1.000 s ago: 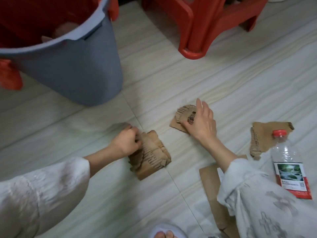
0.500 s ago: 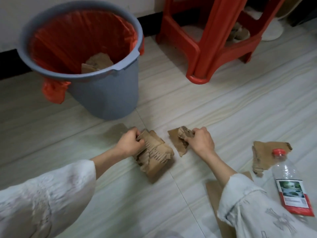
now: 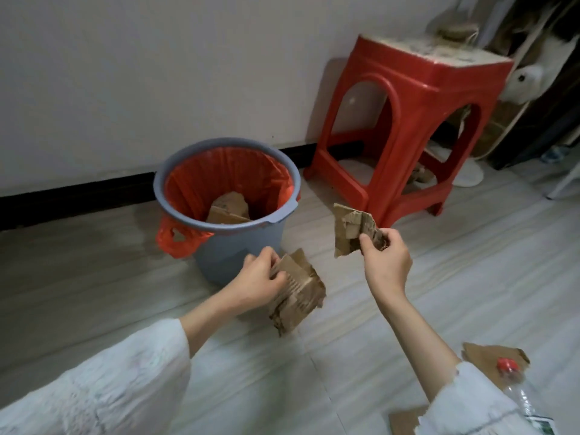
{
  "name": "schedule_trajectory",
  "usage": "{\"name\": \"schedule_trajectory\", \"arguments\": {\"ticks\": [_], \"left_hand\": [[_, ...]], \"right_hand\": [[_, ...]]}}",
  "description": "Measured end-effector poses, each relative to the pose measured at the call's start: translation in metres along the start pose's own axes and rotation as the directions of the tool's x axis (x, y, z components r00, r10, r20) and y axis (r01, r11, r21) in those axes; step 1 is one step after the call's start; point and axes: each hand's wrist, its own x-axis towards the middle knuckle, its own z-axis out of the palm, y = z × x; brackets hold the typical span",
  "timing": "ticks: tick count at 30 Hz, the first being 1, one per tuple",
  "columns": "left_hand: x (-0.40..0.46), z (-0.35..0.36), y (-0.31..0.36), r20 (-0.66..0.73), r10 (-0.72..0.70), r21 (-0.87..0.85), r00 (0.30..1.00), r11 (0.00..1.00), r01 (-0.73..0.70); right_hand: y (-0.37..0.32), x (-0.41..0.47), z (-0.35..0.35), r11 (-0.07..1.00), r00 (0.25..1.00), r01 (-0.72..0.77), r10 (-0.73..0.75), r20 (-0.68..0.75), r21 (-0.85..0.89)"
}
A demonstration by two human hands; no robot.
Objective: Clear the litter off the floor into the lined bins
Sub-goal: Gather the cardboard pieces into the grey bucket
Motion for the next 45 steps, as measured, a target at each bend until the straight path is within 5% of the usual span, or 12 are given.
{"name": "schedule_trajectory", "arguments": {"ticks": [6,11,14,18,23,27,29,36,41,45], "left_hand": [[-0.009,-0.058,0.040,-0.367,0.168,-0.173,0.915,0.954,-0.244],[0.000,-0.109,0.037,-0.741,0.025,-0.263,0.671,0.909,-0.324],[0.008,-0.132,0.020,-0.839,-0.015,-0.209,0.544,0.932,-0.296],[0.018,-0.138,0.001,-0.818,0.048,-0.103,0.574,0.968,-0.227],[0.037,-0.130,0.001,-0.696,0.336,0.234,0.634,0.942,-0.242],[0.049,-0.112,-0.018,-0.506,0.280,0.335,0.816,0.935,-0.113],[0.052,-0.109,-0.027,-0.483,0.212,0.280,0.850,0.957,-0.079],[0.047,-0.116,-0.043,-0.618,0.211,0.227,0.758,0.970,-0.085],[0.036,-0.116,-0.047,-0.657,0.269,0.253,0.705,0.959,-0.131],[0.029,-0.108,-0.031,-0.553,0.430,0.317,0.713,0.901,-0.297]], "right_hand": [[-0.055,0.008,0.012,0.971,0.999,0.016,-0.005,-0.044,0.240],[-0.091,0.010,0.036,0.952,0.987,0.152,-0.160,0.006,0.264],[-0.103,0.009,0.054,0.952,0.974,0.201,-0.219,0.054,0.230],[-0.110,0.010,0.071,0.958,0.974,0.184,-0.208,0.089,0.218],[-0.108,0.018,0.080,0.945,0.958,0.257,-0.276,0.074,0.201],[-0.106,0.021,0.088,0.946,0.942,0.286,-0.307,0.135,0.153],[-0.104,0.021,0.095,0.935,0.917,0.335,-0.351,0.190,0.111],[-0.105,0.020,0.124,0.844,0.796,0.534,-0.481,0.368,-0.051],[-0.101,0.008,0.134,0.766,0.625,0.602,-0.276,0.731,-0.225],[-0.090,0.003,0.121,0.759,0.629,0.637,-0.410,0.661,-0.135]]}}
